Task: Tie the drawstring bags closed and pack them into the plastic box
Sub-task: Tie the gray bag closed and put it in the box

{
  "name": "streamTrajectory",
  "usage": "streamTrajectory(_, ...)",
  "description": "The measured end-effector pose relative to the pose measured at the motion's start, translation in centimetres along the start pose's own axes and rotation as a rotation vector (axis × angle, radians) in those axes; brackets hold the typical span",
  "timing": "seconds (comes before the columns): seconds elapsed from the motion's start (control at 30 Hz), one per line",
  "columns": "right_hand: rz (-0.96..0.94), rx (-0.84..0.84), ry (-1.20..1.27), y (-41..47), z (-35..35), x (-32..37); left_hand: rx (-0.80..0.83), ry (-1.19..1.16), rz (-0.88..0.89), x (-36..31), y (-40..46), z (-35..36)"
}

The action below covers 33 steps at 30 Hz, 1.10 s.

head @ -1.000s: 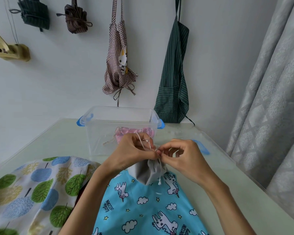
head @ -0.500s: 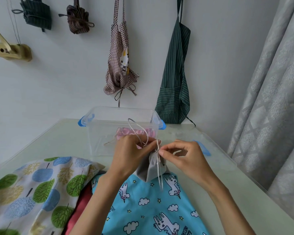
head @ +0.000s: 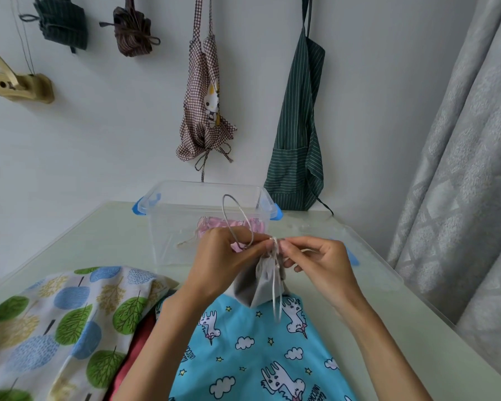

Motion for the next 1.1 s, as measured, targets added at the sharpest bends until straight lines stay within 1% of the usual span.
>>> streamTrajectory(0.07, -0.045, -0.116, -0.099, 0.2, -0.6, -0.1, 0.045, 0.021, -0.001, -0.1, 0.2, -0.3)
streamTrajectory(0.17, -0.164, -0.270, -0.407, 0.2, -1.7, -0.2, 0.049, 0.149, 0.025, -0.1, 0.4, -1.2)
streamTrajectory(0.27, -0.317, -0.328, -0.758, 0.1, -1.8, -0.4, 0.065, 0.191, 0.018, 0.2, 0.4, -1.6)
streamTrajectory(0.33, -0.348, -0.352, -0.860, 0.2, -1.6, -0.6, 0.089, 0.208, 0.028, 0.3, 0.3, -1.6)
streamTrajectory(0.37, -0.314, -0.346, -0.822, 0.3, -1.5, -0.8, 0.097, 0.222, 0.033, 0.3, 0.3, -1.6)
streamTrajectory(0.4, -0.226, -0.308, -0.685, 0.5, -1.6, -1.0, 0.101, 0.237, 0.031, 0.5, 0.4, -1.6)
streamTrajectory(0.43, -0.090, -0.223, -0.439, 0.8, -1.8, -1.2, 0.107, 0.251, 0.023, 0.7, 0.4, -1.7)
streamTrajectory(0.5, 0.164, 0.060, 0.179, 0.9, -1.5, -1.2, 0.127, 0.238, -0.005, 1.2, 0.3, -1.6)
streamTrajectory(0.53, 0.244, 0.171, 0.418, 0.7, -1.2, -1.0, 0.136, 0.207, -0.018, 1.4, 0.3, -1.4)
streamTrajectory(0.57, 0.293, 0.231, 0.566, 0.5, -0.9, -0.8, 0.141, 0.175, -0.026, 1.6, 0.2, -1.3)
streamTrajectory(0.6, 0.321, 0.241, 0.632, 0.4, -0.6, -0.8, 0.140, 0.147, -0.031, 1.6, 0.2, -1.3)
streamTrajectory(0.63, 0.336, 0.226, 0.628, 0.4, -0.5, -0.9, 0.139, 0.126, -0.035, 1.7, 0.2, -1.4)
streamTrajectory(0.67, 0.342, 0.189, 0.540, 0.5, -0.4, -0.8, 0.138, 0.110, -0.039, 1.6, 0.2, -1.5)
streamTrajectory(0.7, 0.325, 0.137, 0.365, 0.6, -0.6, -0.8, 0.140, 0.099, -0.044, 1.6, 0.2, -1.6)
streamTrajectory(0.77, 0.249, -0.002, -0.105, 0.7, -1.1, -0.7, 0.174, 0.110, -0.038, 1.5, 0.2, -1.4)
streamTrajectory(0.83, 0.109, -0.219, -0.539, 0.7, -2.0, -0.7, 0.236, 0.132, -0.001, 1.3, 0.1, -0.5)
streamTrajectory(0.87, 0.038, -0.299, -0.672, 0.5, -2.2, -0.7, 0.249, 0.120, 0.004, 1.3, 0.1, 0.0)
streamTrajectory(0.9, -0.007, -0.337, -0.723, 0.4, -2.2, -0.6, 0.251, 0.089, -0.007, 1.3, 0.2, 0.2)
streamTrajectory(0.93, -0.009, -0.318, -0.708, 0.5, -2.3, -0.8, 0.249, 0.047, -0.029, 1.3, 0.3, 0.3)
streamTrajectory(0.97, 0.025, -0.246, -0.615, 0.7, -2.5, -1.1, 0.249, 0.009, -0.060, 1.4, 0.3, 0.2)
streamTrajectory(1.03, 0.144, 0.045, -0.326, 0.8, -2.5, -1.6, 0.273, -0.027, -0.177, 1.7, 0.3, -0.4)
streamTrajectory(1.07, 0.188, 0.193, -0.208, 0.8, -2.4, -1.7, 0.294, 0.001, -0.280, 2.0, 0.3, -1.0)
streamTrajectory(1.1, 0.214, 0.303, -0.161, 0.6, -2.2, -2.0, 0.316, 0.071, -0.402, 2.5, 0.3, -1.7)
Point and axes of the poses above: each hand's wrist, its own y-axis towards the middle knuckle, its own z-axis out of the palm, x = y × z, the point moved 3 cm from there along y, towards the middle knuckle, and after that the axes turned 12 degrees about -y, right-handed, at the moved point
